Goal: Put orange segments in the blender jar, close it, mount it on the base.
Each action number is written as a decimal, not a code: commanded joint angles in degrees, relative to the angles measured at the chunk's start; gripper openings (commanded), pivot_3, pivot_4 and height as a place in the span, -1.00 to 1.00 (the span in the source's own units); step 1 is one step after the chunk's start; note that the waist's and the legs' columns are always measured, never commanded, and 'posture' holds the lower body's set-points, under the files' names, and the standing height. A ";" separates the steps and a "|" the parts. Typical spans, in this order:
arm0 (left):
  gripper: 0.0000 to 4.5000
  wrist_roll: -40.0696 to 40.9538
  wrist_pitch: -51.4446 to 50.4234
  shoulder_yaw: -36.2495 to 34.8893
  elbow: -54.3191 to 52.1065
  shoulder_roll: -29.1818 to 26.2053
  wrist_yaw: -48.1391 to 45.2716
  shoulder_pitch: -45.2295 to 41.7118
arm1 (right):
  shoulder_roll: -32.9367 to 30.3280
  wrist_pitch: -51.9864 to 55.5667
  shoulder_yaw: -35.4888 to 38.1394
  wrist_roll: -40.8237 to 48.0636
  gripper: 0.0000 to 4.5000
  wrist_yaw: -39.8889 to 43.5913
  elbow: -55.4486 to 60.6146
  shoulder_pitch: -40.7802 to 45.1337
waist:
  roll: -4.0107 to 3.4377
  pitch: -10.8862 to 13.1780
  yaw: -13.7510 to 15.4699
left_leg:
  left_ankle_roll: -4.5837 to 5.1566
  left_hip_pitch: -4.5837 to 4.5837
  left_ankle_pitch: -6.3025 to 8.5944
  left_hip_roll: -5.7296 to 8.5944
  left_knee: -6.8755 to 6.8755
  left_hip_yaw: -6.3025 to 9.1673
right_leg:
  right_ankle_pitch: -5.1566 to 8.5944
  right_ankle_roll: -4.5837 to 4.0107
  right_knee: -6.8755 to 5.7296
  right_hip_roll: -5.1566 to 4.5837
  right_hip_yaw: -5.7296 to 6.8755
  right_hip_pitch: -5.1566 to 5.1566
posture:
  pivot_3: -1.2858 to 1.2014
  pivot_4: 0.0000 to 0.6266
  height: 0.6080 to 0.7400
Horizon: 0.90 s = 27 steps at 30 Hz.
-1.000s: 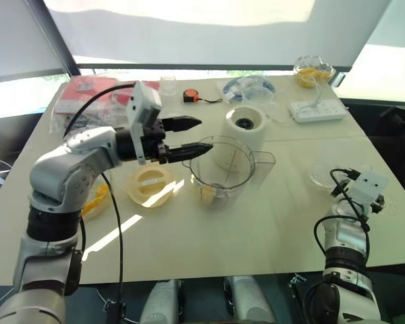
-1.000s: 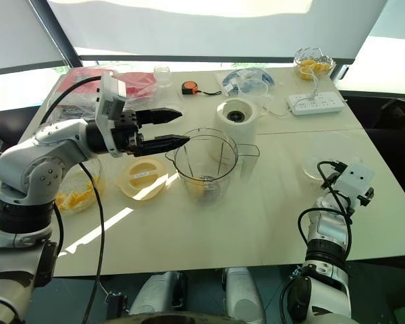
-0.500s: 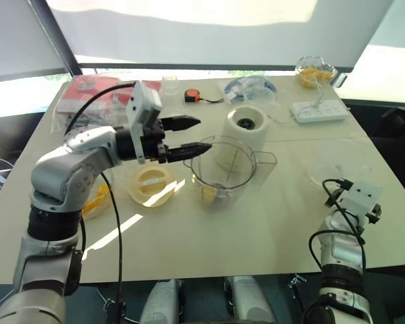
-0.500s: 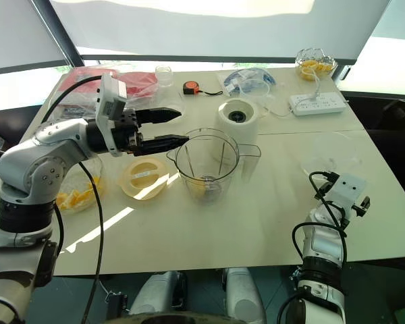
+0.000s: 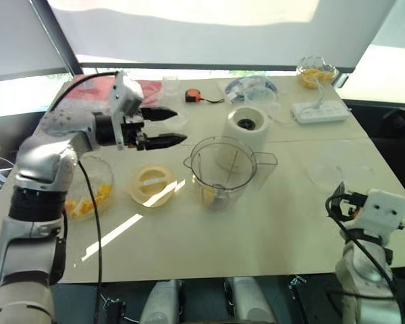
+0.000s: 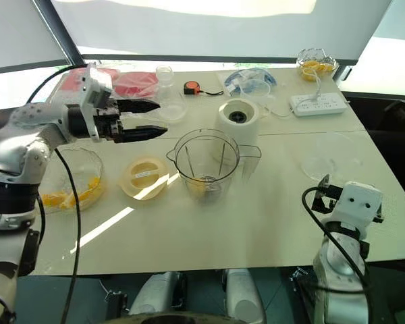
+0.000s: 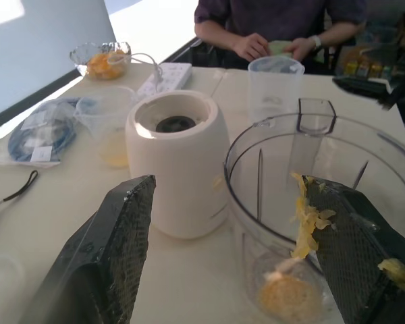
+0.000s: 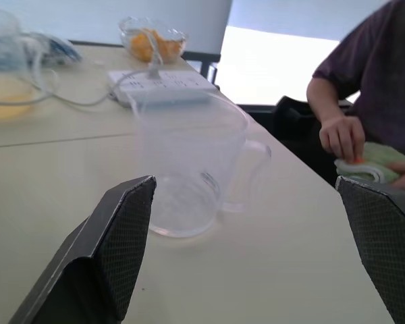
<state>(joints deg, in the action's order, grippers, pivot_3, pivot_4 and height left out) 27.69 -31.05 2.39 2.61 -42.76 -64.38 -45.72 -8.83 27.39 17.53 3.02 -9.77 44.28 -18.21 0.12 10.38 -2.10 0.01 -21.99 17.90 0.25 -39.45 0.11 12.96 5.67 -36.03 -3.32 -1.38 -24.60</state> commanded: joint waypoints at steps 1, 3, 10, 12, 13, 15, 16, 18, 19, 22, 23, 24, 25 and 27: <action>0.57 -4.88 5.18 2.31 5.52 -2.97 -5.26 -3.28 | -0.50 1.89 2.37 3.61 0.97 4.95 10.22 -5.49 | 0.01 -0.01 0.01 | 0.00 0.01 0.00 0.00 0.00 0.00 | 0.00 0.00 0.01 0.00 0.00 0.00 | 0.03 -0.52 1.00; 0.57 -8.98 9.36 5.62 9.85 -4.30 -9.22 -4.25 | -0.43 1.89 3.88 7.30 0.97 8.53 13.99 -9.32 | 0.02 -0.01 0.25 | 0.00 0.02 0.00 0.01 0.06 0.01 | 0.02 0.00 0.00 0.05 0.02 0.00 | 0.03 -0.52 1.00; 0.57 -19.11 19.69 12.74 25.98 -0.14 -13.75 -8.35 | -11.10 -7.46 6.50 25.72 0.97 19.97 15.72 -23.35 | 0.26 0.05 1.61 | 0.01 0.09 0.01 0.02 0.28 -0.01 | 0.17 -0.09 0.03 0.07 0.08 0.01 | 0.03 -0.52 1.00; 0.57 -23.01 19.07 15.29 30.15 2.00 -12.33 -9.80 | -17.09 -8.72 6.63 32.22 0.97 22.37 15.72 -28.71 | 0.42 0.06 1.60 | 0.01 0.08 0.01 0.01 0.24 -0.02 | 0.17 -0.09 0.05 0.00 0.07 0.05 | 0.03 -0.52 1.00; 0.57 -24.50 19.68 16.03 32.02 2.59 -12.11 -10.38 | -19.96 -9.44 5.89 34.21 0.97 22.54 15.72 -30.44 | 0.50 0.07 1.50 | 0.01 0.07 0.01 0.01 0.21 -0.02 | 0.18 -0.08 0.07 -0.04 0.07 0.08 | 0.03 -0.52 1.00; 0.57 -26.49 22.07 17.31 35.32 4.24 -12.89 -10.79 | -26.76 -11.14 7.15 40.51 0.97 23.23 15.72 -34.32 | 0.68 0.12 1.25 | 0.01 0.10 0.01 0.02 0.19 -0.08 | 0.19 -0.09 0.15 -0.06 0.03 0.13 | 0.03 -0.52 1.00; 0.57 -27.09 22.84 17.60 36.95 5.07 -13.30 -11.01 | -29.56 -11.91 8.51 44.28 0.97 22.75 15.72 -35.40 | 0.73 0.15 1.15 | 0.01 0.15 0.01 0.01 0.19 -0.14 | 0.19 -0.09 0.17 -0.07 -0.02 0.15 | 0.03 -0.52 1.00; 0.57 -29.17 24.94 18.61 39.53 5.86 -13.89 -11.20 | -34.15 -13.16 10.52 49.74 0.97 21.37 15.72 -36.69 | 1.03 0.22 1.12 | 0.01 0.19 0.01 -0.04 0.19 -0.18 | 0.18 -0.11 0.17 -0.07 -0.04 0.16 | 0.03 -0.52 1.00; 0.57 -30.18 25.86 19.09 40.40 6.03 -13.97 -11.18 | -35.78 -13.27 11.52 51.76 0.97 20.89 15.72 -37.21 | 1.12 0.23 1.19 | 0.01 0.20 0.01 -0.05 0.19 -0.18 | 0.17 -0.12 0.16 -0.05 -0.05 0.16 | 0.03 -0.52 1.00; 0.57 -33.01 27.34 20.23 42.95 6.88 -13.47 -11.72 | -38.61 -13.11 15.34 57.35 0.97 20.08 15.72 -37.66 | 1.24 0.27 1.56 | 0.01 0.18 0.01 -0.10 0.20 -0.08 | 0.16 -0.11 0.14 0.04 0.01 0.15 | 0.03 -0.52 1.00; 0.57 -33.91 27.81 20.50 43.63 7.03 -13.36 -11.90 | -39.11 -13.20 16.42 59.00 0.97 20.09 15.72 -37.58 | 1.25 0.27 1.62 | 0.01 0.16 0.01 -0.11 0.21 -0.06 | 0.16 -0.10 0.13 0.04 0.03 0.15 | 0.03 -0.52 1.00; 0.57 -34.67 28.39 20.67 44.19 7.13 -13.31 -12.02 | -39.41 -13.28 17.31 60.50 0.97 20.09 15.72 -37.42 | 1.25 0.26 1.75 | 0.01 0.14 0.01 -0.12 0.21 -0.05 | 0.16 -0.09 0.14 0.03 0.04 0.14 | 0.03 -0.52 1.00; 0.57 -35.31 28.78 20.83 44.64 7.17 -13.41 -12.10 | -39.69 -13.41 18.08 62.01 0.97 20.03 15.72 -37.19 | 1.27 0.26 1.88 | 0.01 0.12 0.01 -0.11 0.21 -0.02 | 0.16 -0.08 0.14 0.03 0.05 0.14 | 0.03 -0.52 1.00; 0.57 -36.52 29.59 21.15 45.44 7.29 -13.44 -12.16 | -40.49 -13.70 19.06 64.77 0.97 20.36 15.72 -36.73 | 1.27 0.26 2.30 | 0.01 0.07 0.01 -0.10 0.21 -0.02 | 0.14 -0.03 0.20 -0.01 0.06 0.14 | 0.03 -0.52 1.00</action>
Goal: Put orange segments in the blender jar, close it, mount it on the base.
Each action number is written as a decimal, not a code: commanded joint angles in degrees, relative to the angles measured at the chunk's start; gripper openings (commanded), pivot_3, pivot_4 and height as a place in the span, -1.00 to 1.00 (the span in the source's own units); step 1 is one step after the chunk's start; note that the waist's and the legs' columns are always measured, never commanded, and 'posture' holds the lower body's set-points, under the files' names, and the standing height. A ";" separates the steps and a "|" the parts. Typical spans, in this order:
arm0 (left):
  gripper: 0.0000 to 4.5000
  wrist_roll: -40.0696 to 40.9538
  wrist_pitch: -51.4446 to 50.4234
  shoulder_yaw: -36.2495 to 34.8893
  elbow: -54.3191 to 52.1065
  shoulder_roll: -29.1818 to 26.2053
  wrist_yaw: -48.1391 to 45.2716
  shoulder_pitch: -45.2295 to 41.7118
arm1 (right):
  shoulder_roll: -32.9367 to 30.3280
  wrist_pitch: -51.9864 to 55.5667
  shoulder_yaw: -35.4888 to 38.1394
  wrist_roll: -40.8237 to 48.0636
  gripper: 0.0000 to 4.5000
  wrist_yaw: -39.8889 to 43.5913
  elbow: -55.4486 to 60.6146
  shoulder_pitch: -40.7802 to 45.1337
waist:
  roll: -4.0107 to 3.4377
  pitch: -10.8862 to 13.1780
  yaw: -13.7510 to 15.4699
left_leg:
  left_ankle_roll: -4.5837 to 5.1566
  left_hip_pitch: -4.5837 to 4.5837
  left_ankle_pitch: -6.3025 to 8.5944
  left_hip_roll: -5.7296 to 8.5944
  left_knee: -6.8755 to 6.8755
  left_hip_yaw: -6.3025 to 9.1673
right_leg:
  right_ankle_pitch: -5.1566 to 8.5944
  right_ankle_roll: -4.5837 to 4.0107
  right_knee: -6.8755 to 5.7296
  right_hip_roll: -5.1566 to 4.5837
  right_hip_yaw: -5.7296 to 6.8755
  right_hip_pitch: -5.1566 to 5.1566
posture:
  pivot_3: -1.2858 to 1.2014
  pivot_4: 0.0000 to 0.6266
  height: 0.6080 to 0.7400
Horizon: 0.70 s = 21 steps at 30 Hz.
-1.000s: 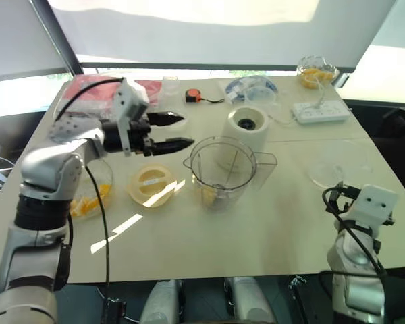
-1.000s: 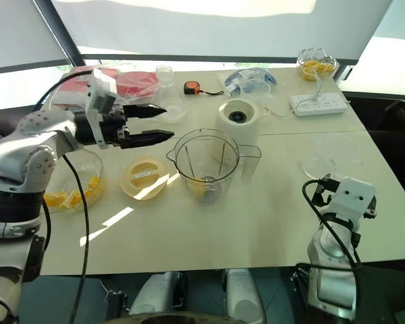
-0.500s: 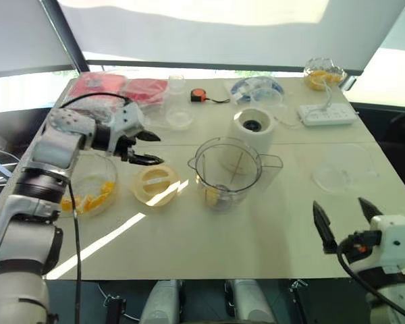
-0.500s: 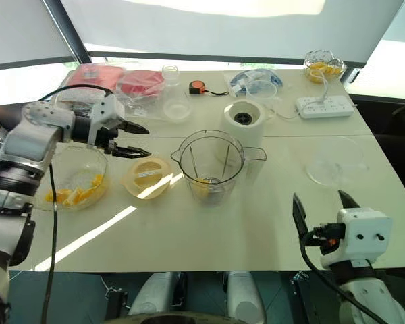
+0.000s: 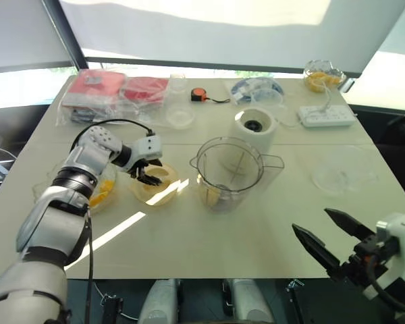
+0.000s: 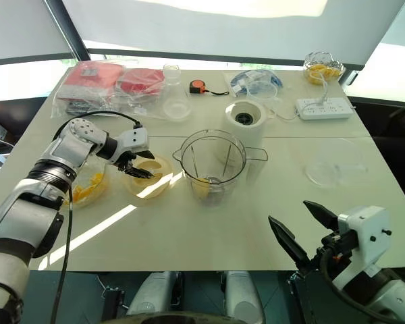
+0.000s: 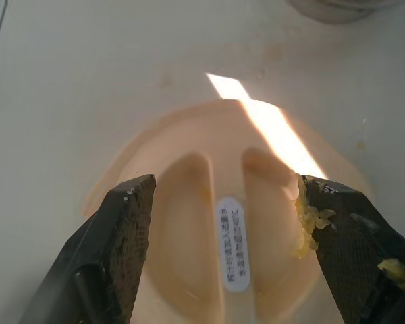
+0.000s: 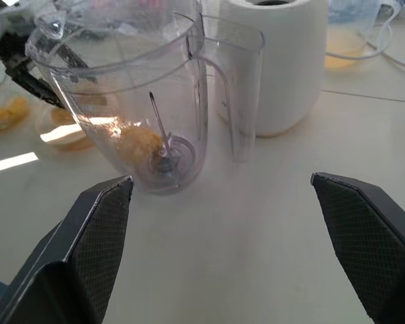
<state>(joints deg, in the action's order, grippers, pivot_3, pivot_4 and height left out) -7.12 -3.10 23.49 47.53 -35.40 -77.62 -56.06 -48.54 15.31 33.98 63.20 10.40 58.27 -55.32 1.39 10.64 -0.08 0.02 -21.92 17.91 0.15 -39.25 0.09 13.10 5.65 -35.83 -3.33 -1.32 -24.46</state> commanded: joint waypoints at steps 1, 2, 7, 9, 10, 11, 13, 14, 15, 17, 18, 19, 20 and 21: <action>0.57 -2.33 2.26 0.23 0.89 0.07 -0.03 -1.73 | -1.24 -1.85 2.83 5.83 0.97 0.38 1.73 0.77 | 0.00 0.00 0.42 | 0.00 -0.02 0.00 0.00 0.00 -0.01 | -0.01 0.01 0.04 -0.01 0.00 0.00 | 0.03 -0.52 1.00; 0.57 -2.80 2.82 0.24 1.27 0.17 0.07 -1.67 | -1.70 -2.02 2.89 6.67 0.97 0.39 1.73 1.06 | 0.00 0.00 0.48 | 0.00 -0.03 0.00 0.01 0.00 -0.02 | -0.03 0.04 0.07 -0.02 0.00 0.00 | 0.03 -0.52 1.00; 0.57 -5.87 7.10 1.20 4.58 1.85 1.89 -1.26 | -3.75 -3.28 1.62 11.02 0.97 -0.68 1.73 4.89 | 0.01 -0.02 0.81 | 0.00 -0.10 0.00 0.02 -0.02 -0.03 | -0.07 0.08 0.19 -0.06 0.00 0.00 | 0.03 -0.52 1.00; 0.57 -6.99 7.35 1.16 6.51 2.83 3.11 -1.65 | -3.85 -4.12 1.46 13.84 0.97 -0.43 1.73 6.16 | 0.02 -0.02 0.90 | 0.00 -0.13 0.00 0.03 -0.02 -0.01 | -0.08 0.10 0.20 -0.07 0.02 0.00 | 0.03 -0.52 1.00; 0.57 -7.37 7.52 1.06 7.25 3.10 3.32 -1.82 | -4.01 -4.32 1.42 14.78 0.97 -0.38 1.73 6.55 | 0.03 -0.02 0.89 | 0.00 -0.15 0.00 0.03 -0.02 0.01 | -0.10 0.13 0.23 -0.07 0.05 0.00 | 0.03 -0.52 1.00; 0.57 -7.77 7.73 1.03 8.00 3.41 3.43 -1.97 | -4.47 -4.16 1.69 15.41 0.97 0.05 1.73 6.43 | 0.04 -0.03 0.89 | 0.00 -0.17 0.00 0.03 -0.02 0.02 | -0.11 0.14 0.23 -0.07 0.06 0.00 | 0.03 -0.52 1.00; 0.57 -8.83 7.76 1.24 9.66 4.07 4.16 -2.37 | -5.20 -3.65 2.10 15.52 0.97 0.69 1.73 5.66 | 0.04 -0.04 0.84 | 0.00 -0.18 0.00 0.04 -0.02 0.02 | -0.12 0.17 0.24 -0.08 0.06 0.00 | 0.03 -0.52 1.00; 0.57 -9.35 8.02 1.34 10.34 4.35 4.60 -2.54 | -5.46 -3.45 2.29 15.37 0.97 0.94 1.73 5.21 | 0.04 -0.05 0.84 | 0.01 -0.17 0.00 0.04 -0.02 0.01 | -0.12 0.17 0.24 -0.08 0.06 0.00 | 0.03 -0.52 1.00; 0.57 -9.72 8.39 1.35 10.99 4.55 4.95 -2.68 | -5.77 -3.36 2.16 15.03 0.97 1.06 1.73 4.91 | 0.04 -0.07 0.86 | 0.00 -0.16 0.00 0.05 -0.02 0.00 | -0.13 0.17 0.23 -0.08 0.06 0.00 | 0.03 -0.52 1.00; 0.45 -10.16 8.59 1.30 12.12 5.28 4.91 -2.93 | -6.14 -3.23 1.93 14.08 0.99 1.63 1.73 4.10 | 0.06 -0.10 0.87 | 0.00 -0.12 0.00 0.05 -0.04 0.01 | -0.13 0.17 0.20 -0.09 0.06 0.02 | 0.03 -0.52 1.00; 0.33 -10.34 8.73 1.23 12.59 5.55 4.91 -3.03 | -6.35 -3.24 1.81 13.68 1.00 1.80 1.73 3.82 | 0.05 -0.11 0.87 | 0.00 -0.08 0.00 0.05 -0.05 0.01 | -0.13 0.16 0.18 -0.08 0.06 0.06 | 0.03 -0.52 1.00; 0.20 -10.67 8.87 1.28 13.10 5.83 5.10 -3.17 | -6.48 -3.26 1.70 13.31 1.00 1.85 1.73 3.61 | 0.06 -0.12 0.86 | 0.00 -0.03 0.00 0.05 -0.05 0.01 | -0.13 0.14 0.17 -0.08 0.05 0.10 | 0.03 -0.52 1.00; -0.01 -11.13 9.20 1.43 13.58 5.96 5.47 -3.28 | -6.71 -3.33 1.53 13.01 1.00 1.91 1.73 3.48 | 0.06 -0.12 0.85 | 0.00 0.05 0.00 0.05 -0.06 0.00 | -0.13 0.13 0.16 -0.08 0.04 0.18 | 0.03 -0.52 1.00; -0.23 -11.46 9.39 1.51 13.97 6.09 5.75 -3.37 | -6.98 -3.26 1.48 12.69 1.00 2.05 1.73 3.31 | 0.06 -0.13 0.85 | 0.00 0.13 0.00 0.05 -0.06 0.00 | -0.13 0.12 0.16 -0.08 0.05 0.25 | 0.03 -0.52 1.00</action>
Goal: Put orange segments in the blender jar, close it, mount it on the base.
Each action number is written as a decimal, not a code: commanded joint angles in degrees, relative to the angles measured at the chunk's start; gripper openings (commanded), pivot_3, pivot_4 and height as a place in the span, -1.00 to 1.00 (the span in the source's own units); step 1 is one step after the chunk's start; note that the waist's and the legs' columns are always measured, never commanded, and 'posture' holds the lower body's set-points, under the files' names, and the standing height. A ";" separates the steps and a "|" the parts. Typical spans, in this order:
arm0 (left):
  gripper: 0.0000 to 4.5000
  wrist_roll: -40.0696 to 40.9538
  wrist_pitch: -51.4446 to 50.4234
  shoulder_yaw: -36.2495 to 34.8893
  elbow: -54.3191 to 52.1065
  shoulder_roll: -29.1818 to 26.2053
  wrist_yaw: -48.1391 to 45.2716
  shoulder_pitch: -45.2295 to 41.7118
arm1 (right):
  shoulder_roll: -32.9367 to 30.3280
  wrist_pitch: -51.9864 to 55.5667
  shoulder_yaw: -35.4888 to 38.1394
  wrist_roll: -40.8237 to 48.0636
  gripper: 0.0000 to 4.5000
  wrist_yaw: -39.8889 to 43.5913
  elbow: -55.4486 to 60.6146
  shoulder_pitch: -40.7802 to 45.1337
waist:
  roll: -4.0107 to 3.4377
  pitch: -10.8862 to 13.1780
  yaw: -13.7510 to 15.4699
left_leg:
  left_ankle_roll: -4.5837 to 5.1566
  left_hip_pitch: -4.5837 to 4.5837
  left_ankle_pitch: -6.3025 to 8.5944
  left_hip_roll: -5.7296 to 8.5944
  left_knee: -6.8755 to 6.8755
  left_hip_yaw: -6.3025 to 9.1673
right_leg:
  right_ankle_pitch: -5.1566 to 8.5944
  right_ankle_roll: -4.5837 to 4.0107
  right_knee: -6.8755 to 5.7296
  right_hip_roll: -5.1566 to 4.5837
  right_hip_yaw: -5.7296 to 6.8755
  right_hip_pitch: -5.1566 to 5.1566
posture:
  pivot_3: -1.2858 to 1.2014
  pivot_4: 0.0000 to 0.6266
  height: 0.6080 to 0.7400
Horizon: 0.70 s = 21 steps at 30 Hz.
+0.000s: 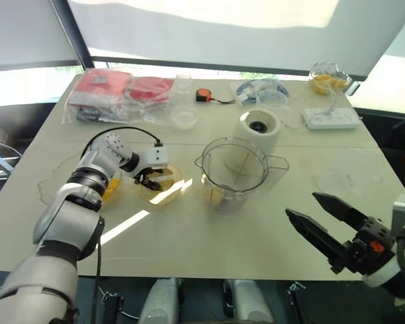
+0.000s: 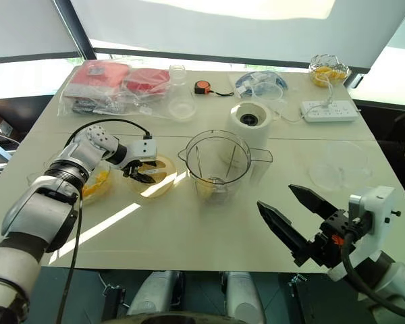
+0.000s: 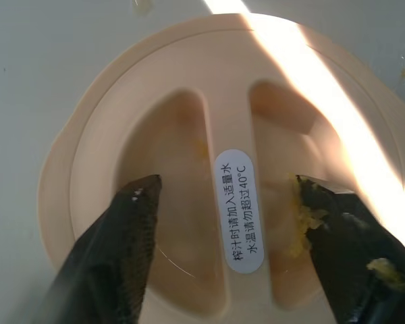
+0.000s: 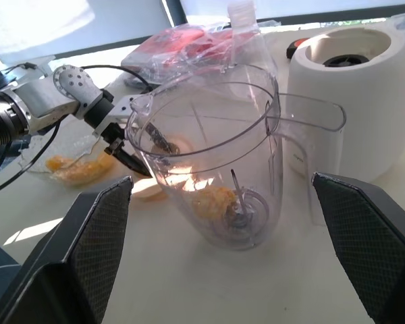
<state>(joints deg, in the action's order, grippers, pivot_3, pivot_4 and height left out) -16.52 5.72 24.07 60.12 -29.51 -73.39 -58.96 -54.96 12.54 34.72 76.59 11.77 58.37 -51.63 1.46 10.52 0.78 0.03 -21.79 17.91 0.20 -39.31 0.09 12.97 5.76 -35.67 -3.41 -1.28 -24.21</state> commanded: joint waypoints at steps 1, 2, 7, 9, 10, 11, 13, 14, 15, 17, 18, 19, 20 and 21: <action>-0.47 -2.25 0.70 0.90 1.67 0.26 1.63 -0.52 | -0.81 -0.43 0.67 -1.10 1.00 0.76 1.63 -0.49 | 0.00 0.00 0.00 | 0.00 0.12 0.00 0.00 0.00 -0.01 | 0.01 -0.02 0.00 0.00 -0.01 0.12 | 0.03 -0.52 1.00; -0.70 -2.37 0.82 0.81 1.81 0.29 1.63 -0.59 | -0.99 -0.38 0.60 -1.37 1.00 0.86 1.63 -0.55 | 0.00 -0.01 0.00 | 0.00 0.23 0.00 0.00 0.00 -0.01 | 0.02 -0.05 0.01 0.00 -0.01 0.23 | 0.03 -0.52 1.00; -0.89 -3.14 0.90 0.48 1.46 -0.19 2.92 -1.37 | -1.37 -0.01 -0.23 -2.86 1.00 0.94 1.63 -0.34 | 0.01 -0.05 -0.02 | 0.00 0.45 0.00 -0.03 0.00 0.00 | 0.08 -0.20 0.05 -0.01 -0.01 0.53 | 0.03 -0.52 1.00; -0.89 -1.86 -0.44 -1.20 0.43 -0.07 3.50 -2.67 | -1.16 0.21 -0.71 -3.59 1.00 1.06 1.63 -0.21 | 0.02 -0.05 -0.02 | 0.00 0.45 0.00 -0.03 0.00 0.00 | 0.08 -0.21 0.05 -0.01 -0.01 0.54 | 0.03 -0.52 1.00; -0.89 -0.12 -1.02 -2.74 -0.65 -0.14 2.23 -3.62 | -0.95 0.44 -1.00 -3.93 1.00 1.05 1.63 -0.08 | 0.04 -0.04 -0.03 | 0.00 0.45 0.00 -0.03 0.00 0.01 | 0.07 -0.21 0.05 0.00 0.00 0.52 | 0.03 -0.52 1.00; -0.89 1.53 -1.54 -4.08 -1.90 -0.28 0.81 -4.52 | -0.60 0.69 -1.19 -4.32 1.00 1.13 1.63 -0.07 | 0.06 -0.02 -0.03 | 0.00 0.43 0.00 -0.03 0.00 0.02 | 0.07 -0.22 0.04 0.00 0.00 0.49 | 0.03 -0.52 1.00; -0.89 5.05 -5.34 -7.23 -4.37 -0.47 -2.21 -7.71 | 0.07 1.59 -1.73 -5.15 1.00 1.04 1.63 0.19 | 0.12 0.01 -0.01 | 0.00 0.32 0.00 -0.04 -0.01 0.02 | 0.06 -0.20 0.04 0.02 0.01 0.38 | 0.03 -0.52 1.00; -0.89 6.95 -6.45 -9.03 -5.51 -0.81 -3.39 -9.69 | 0.10 2.07 -1.88 -5.63 1.00 1.35 1.63 0.22 | 0.15 0.03 0.08 | 0.00 0.24 0.00 -0.04 -0.01 0.02 | 0.01 -0.12 0.05 0.02 0.01 0.30 | 0.03 -0.52 1.00; -0.89 8.39 -7.29 -10.47 -6.43 -1.24 -4.38 -11.50 | 0.14 2.44 -1.97 -5.99 1.00 1.66 1.63 0.31 | 0.18 0.04 0.12 | 0.00 0.15 0.00 -0.03 -0.01 0.03 | -0.02 -0.05 0.06 0.01 0.03 0.23 | 0.03 -0.52 1.00; -0.89 10.56 -8.77 -12.59 -7.21 -2.37 -6.33 -15.32 | -0.18 2.84 -2.21 -6.16 1.00 2.03 1.63 1.05 | 0.19 0.03 0.02 | 0.00 -0.22 0.00 -0.02 -0.07 0.06 | -0.04 -0.01 0.08 0.01 0.07 -0.08 | 0.03 -0.52 1.00; -0.89 11.35 -9.36 -13.40 -7.17 -2.90 -7.20 -17.27 | -0.49 3.05 -2.30 -6.16 1.00 2.17 1.63 1.57 | 0.17 0.02 -0.06 | 0.00 -0.43 0.00 -0.01 -0.13 0.05 | -0.09 0.08 0.08 0.01 0.07 -0.27 | 0.03 -0.52 1.00; -0.89 11.95 -9.51 -14.03 -6.85 -3.51 -8.04 -19.45 | -0.93 3.31 -2.40 -6.13 1.00 2.31 1.63 2.26 | 0.14 0.00 -0.13 | 0.02 -0.50 0.01 0.00 -0.18 0.05 | -0.13 0.15 0.07 0.01 0.08 -0.32 | 0.03 -0.52 1.00; -0.89 12.19 -9.47 -14.37 -6.42 -4.01 -8.77 -21.37 | -1.24 3.59 -2.50 -6.01 1.00 2.35 1.63 2.92 | 0.13 0.00 -0.24 | 0.08 -0.50 0.05 0.00 -0.20 0.03 | -0.14 0.17 0.07 0.00 0.07 -0.32 | 0.03 -0.52 1.00; -0.89 12.62 -9.18 -14.76 -5.79 -4.32 -9.60 -23.59 | -1.52 4.07 -2.48 -6.09 1.00 2.27 1.63 3.64 | 0.13 0.00 -0.25 | 0.12 -0.48 0.07 0.02 -0.20 0.01 | -0.14 0.17 0.06 0.00 0.06 -0.32 | 0.03 -0.52 1.00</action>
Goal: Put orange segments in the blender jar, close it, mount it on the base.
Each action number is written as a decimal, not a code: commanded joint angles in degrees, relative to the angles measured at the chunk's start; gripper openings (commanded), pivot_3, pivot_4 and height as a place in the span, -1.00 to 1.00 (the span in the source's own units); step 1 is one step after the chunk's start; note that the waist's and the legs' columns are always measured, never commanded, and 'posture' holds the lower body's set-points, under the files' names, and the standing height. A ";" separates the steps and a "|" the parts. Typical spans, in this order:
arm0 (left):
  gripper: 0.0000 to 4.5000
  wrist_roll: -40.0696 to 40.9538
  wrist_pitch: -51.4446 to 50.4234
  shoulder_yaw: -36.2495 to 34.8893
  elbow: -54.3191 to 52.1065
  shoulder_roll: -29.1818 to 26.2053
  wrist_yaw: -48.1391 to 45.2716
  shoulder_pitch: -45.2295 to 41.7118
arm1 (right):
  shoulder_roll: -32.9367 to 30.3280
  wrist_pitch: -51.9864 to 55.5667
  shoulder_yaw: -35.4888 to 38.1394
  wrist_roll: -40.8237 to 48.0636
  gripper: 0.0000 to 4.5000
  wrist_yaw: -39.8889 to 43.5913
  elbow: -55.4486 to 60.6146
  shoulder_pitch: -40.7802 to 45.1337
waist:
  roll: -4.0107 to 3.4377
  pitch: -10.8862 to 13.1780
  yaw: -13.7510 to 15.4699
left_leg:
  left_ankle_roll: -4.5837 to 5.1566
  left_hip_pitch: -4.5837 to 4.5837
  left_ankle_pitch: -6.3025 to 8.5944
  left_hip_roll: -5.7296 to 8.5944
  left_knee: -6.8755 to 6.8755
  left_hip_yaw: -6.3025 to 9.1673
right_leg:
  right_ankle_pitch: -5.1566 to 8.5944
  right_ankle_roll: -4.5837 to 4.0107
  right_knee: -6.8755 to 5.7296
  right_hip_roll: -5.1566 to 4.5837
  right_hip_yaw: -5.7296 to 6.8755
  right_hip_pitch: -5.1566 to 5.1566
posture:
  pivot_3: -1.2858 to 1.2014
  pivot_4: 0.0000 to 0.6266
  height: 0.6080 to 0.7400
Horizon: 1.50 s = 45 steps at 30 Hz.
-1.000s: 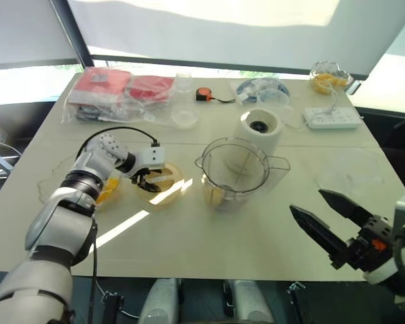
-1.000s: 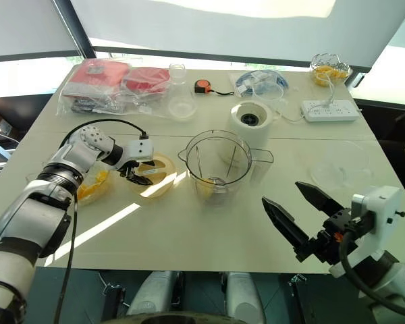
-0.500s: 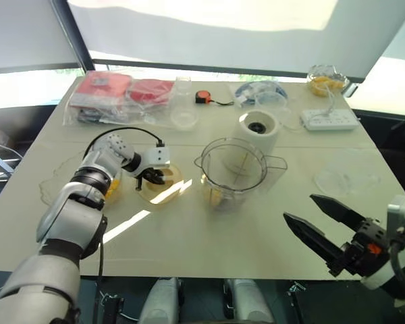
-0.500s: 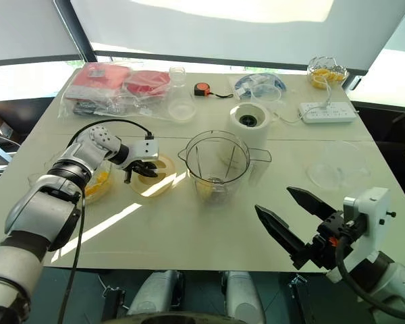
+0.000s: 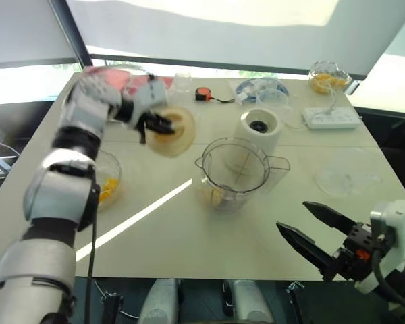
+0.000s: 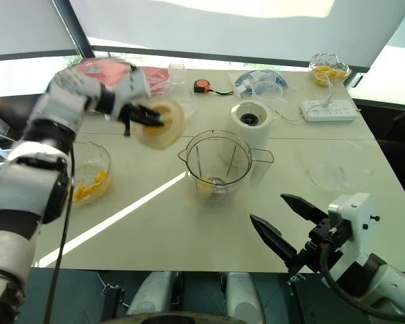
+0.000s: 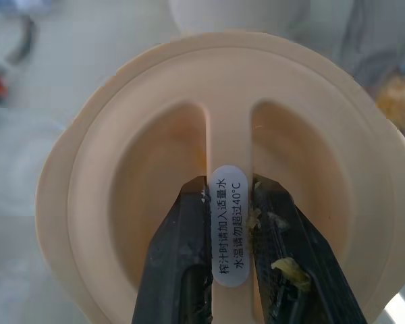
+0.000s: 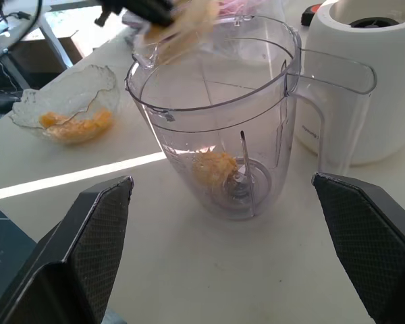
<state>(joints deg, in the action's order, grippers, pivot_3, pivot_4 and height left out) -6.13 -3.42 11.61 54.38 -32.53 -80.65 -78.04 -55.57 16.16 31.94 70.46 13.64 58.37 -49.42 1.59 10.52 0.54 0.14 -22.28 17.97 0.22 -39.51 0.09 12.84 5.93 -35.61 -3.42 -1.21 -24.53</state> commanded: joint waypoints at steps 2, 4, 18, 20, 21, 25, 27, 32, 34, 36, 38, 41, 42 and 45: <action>-0.89 2.72 -0.49 -2.68 1.54 -1.19 -3.81 -8.99 | -0.83 1.68 0.30 -0.09 1.00 -0.02 1.63 2.85 | 0.00 0.00 0.13 | 0.02 0.00 0.01 0.01 0.00 0.01 | 0.00 0.01 0.01 0.01 0.01 0.00 | 0.03 -0.52 1.00; -0.89 3.52 -1.41 -3.02 2.82 0.15 -5.41 -13.21 | 0.06 3.26 0.03 -0.54 1.00 -0.45 1.61 4.21 | 0.02 0.02 0.26 | 0.02 -0.02 0.01 0.06 -0.03 0.03 | 0.01 0.00 -0.01 0.07 0.05 0.00 | 0.03 -0.52 1.00; -0.89 14.51 -10.06 15.61 -2.63 12.42 -11.85 -20.51 | 8.35 9.93 -7.19 -9.35 1.00 -1.57 -1.54 12.80 | -0.04 0.04 -0.48 | 0.04 -0.10 0.02 -0.01 -0.52 0.04 | 0.09 -0.17 -0.17 0.17 -0.18 0.07 | 0.03 -0.52 1.00; -0.89 18.09 -8.53 21.71 -4.85 11.53 -11.85 -20.01 | 9.97 10.28 -8.52 -10.60 1.00 -2.30 -1.27 13.51 | -0.05 0.03 -0.30 | 0.04 -0.06 0.02 -0.02 -0.52 0.07 | 0.10 -0.16 -0.35 0.19 -0.18 0.02 | 0.03 -0.52 1.00; -0.89 19.67 -7.87 25.00 -5.90 10.95 -11.85 -20.00 | 10.80 10.40 -9.23 -11.21 1.00 -2.51 -1.05 13.65 | -0.07 0.04 -0.24 | 0.04 -0.04 0.02 -0.03 -0.52 0.09 | 0.11 -0.17 -0.41 0.21 -0.18 0.01 | 0.03 -0.52 1.00; -0.89 26.59 -8.11 35.09 -9.39 8.27 -11.85 -21.30 | 13.51 11.10 -12.28 -14.17 1.00 -3.09 -0.17 14.01 | -0.17 0.05 -0.20 | 0.04 -0.03 0.02 -0.06 -0.52 0.12 | 0.12 -0.22 -0.46 0.24 -0.18 -0.02 | 0.03 -0.52 1.00; -0.89 29.31 -8.18 38.70 -10.64 7.30 -11.85 -22.06 | 14.61 11.24 -13.37 -15.31 1.00 -3.26 -0.09 14.33 | -0.18 0.05 -0.19 | 0.04 -0.03 0.02 -0.06 -0.53 0.10 | 0.13 -0.24 -0.45 0.23 -0.21 -0.02 | 0.03 -0.52 1.00; -0.89 33.63 -7.11 46.59 -12.39 6.25 -11.85 -23.25 | 16.84 11.78 -16.28 -17.63 1.00 -3.78 -0.22 16.17 | -0.19 0.05 0.06 | 0.04 -0.07 0.02 -0.04 -0.56 0.07 | 0.13 -0.24 -0.40 0.21 -0.22 -0.02 | 0.03 -0.52 1.00; -0.89 34.58 -6.53 48.54 -12.58 6.17 -11.85 -23.41 | 17.46 11.98 -16.82 -18.25 1.00 -3.80 -0.50 16.88 | -0.19 0.05 0.14 | 0.04 -0.08 0.02 -0.02 -0.56 0.07 | 0.13 -0.24 -0.39 0.20 -0.22 -0.02 | 0.03 -0.52 1.00; -0.89 34.76 -5.49 49.60 -12.60 6.28 -11.85 -23.27 | 18.01 12.22 -17.58 -18.91 1.00 -4.00 -0.49 17.47 | -0.19 0.05 0.14 | 0.04 -0.08 0.02 0.00 -0.56 0.07 | 0.13 -0.24 -0.39 0.20 -0.22 -0.02 | 0.03 -0.52 1.00; -0.89 35.09 -6.14 49.46 -12.28 7.05 -11.85 -23.34 | 18.54 12.36 -18.26 -19.59 1.00 -4.09 -0.28 17.66 | -0.19 0.05 0.12 | 0.04 -0.07 0.02 0.03 -0.56 0.07 | 0.13 -0.24 -0.40 0.21 -0.21 -0.02 | 0.03 -0.52 1.00; -0.89 34.19 -6.64 48.60 -11.13 8.55 -11.85 -23.32 | 19.29 12.38 -19.09 -20.59 1.00 -3.97 -0.33 17.81 | -0.19 0.05 0.19 | 0.04 -0.07 0.02 0.06 -0.56 0.07 | 0.13 -0.24 -0.40 0.21 -0.21 -0.02 | 0.03 -0.52 1.00; -0.89 34.10 -6.66 48.62 -11.02 8.74 -11.85 -23.32 | 19.50 12.36 -19.36 -20.91 1.00 -3.92 -0.44 17.90 | -0.19 0.05 0.17 | 0.04 -0.08 0.02 0.05 -0.56 0.07 | 0.14 -0.24 -0.40 0.21 -0.21 -0.02 | 0.03 -0.52 1.00; -0.89 33.69 -7.29 48.55 -10.60 9.38 -11.85 -23.46 | 20.20 12.54 -20.56 -22.00 1.00 -4.10 -0.60 18.51 | -0.19 0.05 0.06 | 0.04 -0.08 0.02 0.04 -0.56 0.07 | 0.14 -0.24 -0.39 0.21 -0.21 -0.02 | 0.03 -0.52 1.00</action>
<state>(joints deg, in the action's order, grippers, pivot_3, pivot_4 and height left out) 27.54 -10.06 61.80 43.63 -23.18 -92.33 -99.23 -35.78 28.99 11.54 49.02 9.48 56.18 -31.22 1.39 10.57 0.60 0.18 -22.35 17.99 0.27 -40.07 0.16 12.97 5.69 -36.01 -3.19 -1.42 -24.55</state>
